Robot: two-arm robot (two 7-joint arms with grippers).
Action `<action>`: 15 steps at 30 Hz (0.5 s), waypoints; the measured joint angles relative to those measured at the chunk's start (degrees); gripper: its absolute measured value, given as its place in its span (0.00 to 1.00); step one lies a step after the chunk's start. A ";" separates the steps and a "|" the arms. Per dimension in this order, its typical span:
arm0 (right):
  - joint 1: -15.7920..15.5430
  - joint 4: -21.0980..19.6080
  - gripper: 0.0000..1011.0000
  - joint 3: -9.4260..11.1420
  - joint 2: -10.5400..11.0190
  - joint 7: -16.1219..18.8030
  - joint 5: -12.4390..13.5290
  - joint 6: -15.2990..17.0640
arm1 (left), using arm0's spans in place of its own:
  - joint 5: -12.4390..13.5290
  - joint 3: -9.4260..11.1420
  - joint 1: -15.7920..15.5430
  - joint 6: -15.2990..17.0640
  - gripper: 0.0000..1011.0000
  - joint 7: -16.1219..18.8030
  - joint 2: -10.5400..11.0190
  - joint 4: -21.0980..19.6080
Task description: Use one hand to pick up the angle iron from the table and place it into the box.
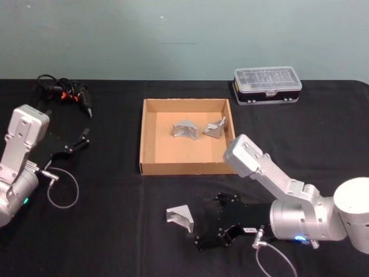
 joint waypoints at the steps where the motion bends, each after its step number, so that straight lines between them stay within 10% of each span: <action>1: 0.44 0.07 0.99 -0.24 -0.46 -0.11 -0.27 0.83 | 0.00 0.00 0.00 0.00 1.00 0.00 0.00 0.00; 15: 4.87 3.81 0.99 -3.38 -4.98 0.00 -3.52 6.16 | 0.00 0.00 0.00 0.00 1.00 0.00 0.00 0.00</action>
